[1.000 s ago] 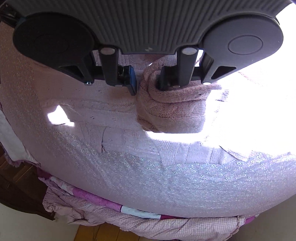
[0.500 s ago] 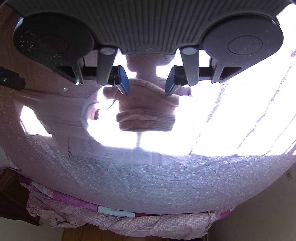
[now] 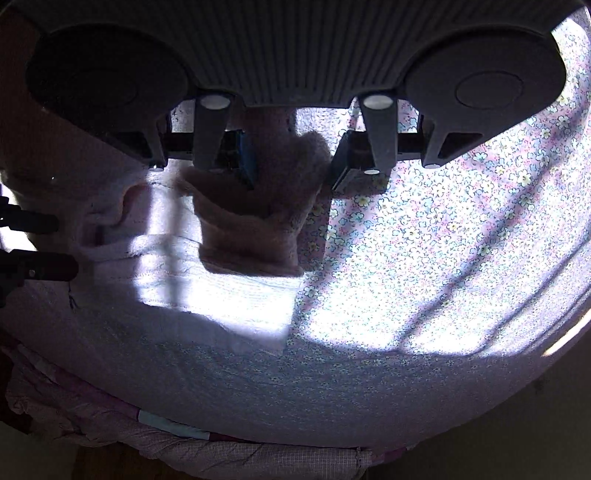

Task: Fold small clothes

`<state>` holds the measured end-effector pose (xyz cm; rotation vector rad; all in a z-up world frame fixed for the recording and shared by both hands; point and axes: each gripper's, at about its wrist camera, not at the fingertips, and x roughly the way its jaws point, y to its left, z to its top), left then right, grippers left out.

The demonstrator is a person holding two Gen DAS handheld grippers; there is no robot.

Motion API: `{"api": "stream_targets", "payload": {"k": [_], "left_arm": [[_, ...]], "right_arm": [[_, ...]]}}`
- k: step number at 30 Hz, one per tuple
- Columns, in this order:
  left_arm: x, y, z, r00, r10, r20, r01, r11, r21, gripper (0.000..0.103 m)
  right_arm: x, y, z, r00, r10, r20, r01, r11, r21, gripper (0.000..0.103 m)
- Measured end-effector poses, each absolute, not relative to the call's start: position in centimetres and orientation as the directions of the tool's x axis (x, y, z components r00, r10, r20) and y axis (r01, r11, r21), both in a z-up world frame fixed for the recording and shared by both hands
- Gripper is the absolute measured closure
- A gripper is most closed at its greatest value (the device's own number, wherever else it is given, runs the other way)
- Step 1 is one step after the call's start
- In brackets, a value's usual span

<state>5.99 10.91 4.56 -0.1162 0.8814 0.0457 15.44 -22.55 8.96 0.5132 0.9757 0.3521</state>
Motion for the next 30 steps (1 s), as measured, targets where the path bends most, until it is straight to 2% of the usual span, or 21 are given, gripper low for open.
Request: {"api": "stream_targets", "payload": {"k": [3,4,7,8,16,20,22,24,28,30], "left_arm": [[5.9,11.1,4.6,0.642,-0.012,-0.767,-0.082,0.993,-0.084,0.052],[5.9,11.2,4.5,0.643,-0.012,-0.766,-0.081,0.993,-0.084,0.052],[5.9,10.8,4.3,0.650,-0.020,-0.760,-0.079,0.992,-0.094,0.052],[6.0,10.5,4.3,0.653,-0.024,-0.757,-0.078,0.992,-0.098,0.052],[6.1,10.4,3.9,0.659,-0.032,-0.751,-0.080,0.990,-0.112,0.052],[6.1,10.3,3.8,0.661,-0.030,-0.750,-0.078,0.991,-0.107,0.052],[6.1,10.4,3.8,0.658,-0.032,-0.752,-0.077,0.991,-0.110,0.052],[6.1,10.5,3.9,0.653,-0.034,-0.757,-0.081,0.990,-0.114,0.052],[6.0,10.7,4.4,0.643,-0.039,-0.765,-0.089,0.988,-0.125,0.052],[5.9,10.9,4.5,0.638,-0.041,-0.769,-0.095,0.987,-0.131,0.052]], "right_arm": [[17.1,-21.2,7.9,0.460,0.522,-0.719,-0.031,0.818,0.574,0.027],[17.5,-20.9,7.4,0.437,0.526,-0.729,-0.017,0.816,0.578,0.033],[18.6,-19.8,6.7,0.381,0.558,-0.738,-0.013,0.801,0.599,0.077],[18.8,-19.5,6.9,0.377,0.555,-0.741,-0.032,0.808,0.588,0.079],[18.4,-17.7,13.2,0.557,0.475,-0.681,-0.322,0.880,0.350,0.080],[18.9,-18.0,10.1,0.516,0.425,-0.744,-0.284,0.904,0.320,0.077],[19.1,-18.5,7.7,0.487,0.383,-0.785,-0.232,0.923,0.307,0.072],[18.7,-19.1,6.8,0.493,0.385,-0.780,-0.213,0.923,0.321,0.071],[17.5,-18.9,8.8,0.523,0.345,-0.779,-0.234,0.937,0.258,0.065],[16.6,-18.2,10.6,0.571,0.327,-0.753,-0.284,0.939,0.193,0.055]]}}
